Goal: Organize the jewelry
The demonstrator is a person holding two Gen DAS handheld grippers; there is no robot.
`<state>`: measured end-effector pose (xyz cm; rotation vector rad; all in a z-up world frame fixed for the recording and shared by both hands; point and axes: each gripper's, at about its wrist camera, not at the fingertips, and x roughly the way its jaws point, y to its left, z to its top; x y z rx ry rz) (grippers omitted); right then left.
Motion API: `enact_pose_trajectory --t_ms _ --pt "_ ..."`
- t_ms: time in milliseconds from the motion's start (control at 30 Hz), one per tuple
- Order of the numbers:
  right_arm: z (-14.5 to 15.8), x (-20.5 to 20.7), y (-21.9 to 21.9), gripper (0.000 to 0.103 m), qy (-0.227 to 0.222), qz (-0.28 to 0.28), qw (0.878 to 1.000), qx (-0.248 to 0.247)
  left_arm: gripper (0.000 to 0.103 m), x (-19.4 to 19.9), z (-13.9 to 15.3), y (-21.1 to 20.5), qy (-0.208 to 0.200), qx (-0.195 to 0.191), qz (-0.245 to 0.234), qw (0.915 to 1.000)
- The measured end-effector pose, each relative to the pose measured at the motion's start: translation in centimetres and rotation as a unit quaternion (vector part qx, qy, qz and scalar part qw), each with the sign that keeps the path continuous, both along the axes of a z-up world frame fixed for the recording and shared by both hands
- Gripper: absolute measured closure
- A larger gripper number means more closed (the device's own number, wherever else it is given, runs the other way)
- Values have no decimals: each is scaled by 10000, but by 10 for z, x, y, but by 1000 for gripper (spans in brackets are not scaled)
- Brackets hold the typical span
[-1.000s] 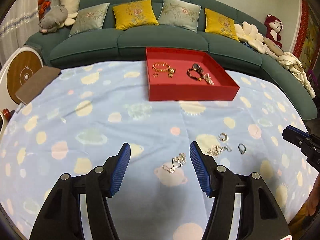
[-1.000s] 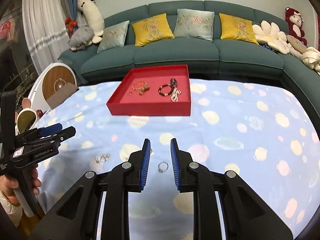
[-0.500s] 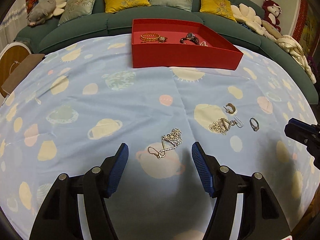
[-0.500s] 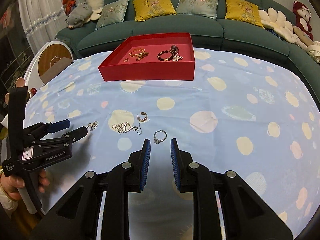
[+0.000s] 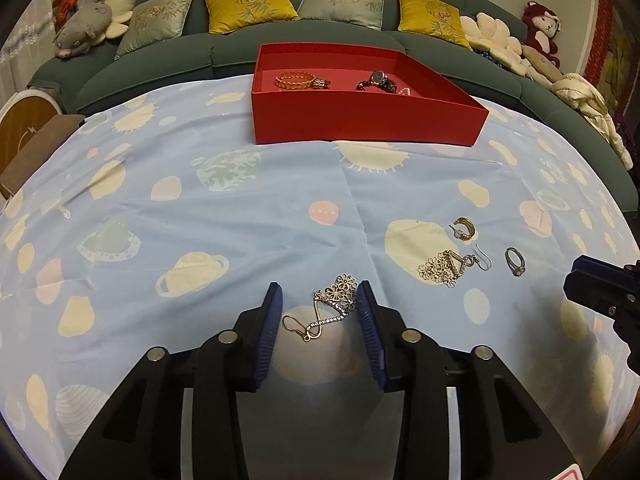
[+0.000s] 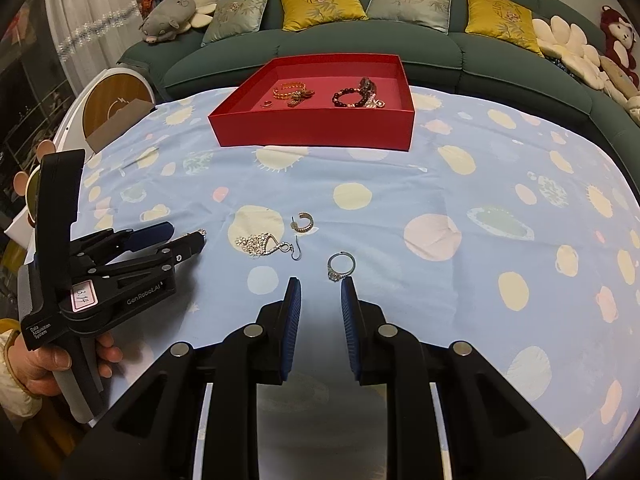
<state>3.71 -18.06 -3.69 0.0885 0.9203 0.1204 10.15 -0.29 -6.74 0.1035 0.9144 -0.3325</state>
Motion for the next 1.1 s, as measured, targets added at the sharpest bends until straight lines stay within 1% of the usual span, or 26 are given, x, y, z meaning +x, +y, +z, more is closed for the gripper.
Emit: enact_pose_trajectory --t_ms 33,133,200,233,267,533,833,1000,1100 --pt "0 0 0 83 6 4 10000 3 80 0 0 -1 -6 0 -21 10000" --pt "-2 2 2 83 33 37 10000 29 89 -1 1 -2 30 -51 -69 10000" --pt "-3 3 3 83 50 55 10000 57 92 0 1 -2 60 -93 -93 9999" --pt "-4 5 4 83 60 67 9999 86 98 0 2 -2 79 -127 -113 9998" --pt "-4 6 5 83 66 80 9999 113 101 0 2 -2 110 -150 -137 9997" --pt "-9 23 14 83 69 167 9996 221 101 -2 10 5 102 -350 -140 9992" --pt "-27 50 21 83 187 172 9995 188 101 -6 23 15 21 -497 -121 9987" --pt "-39 58 24 83 331 164 9991 210 101 -6 28 24 37 -602 -61 9982" --pt "-40 59 26 82 312 178 9992 167 101 -6 29 28 30 -624 -30 9980"
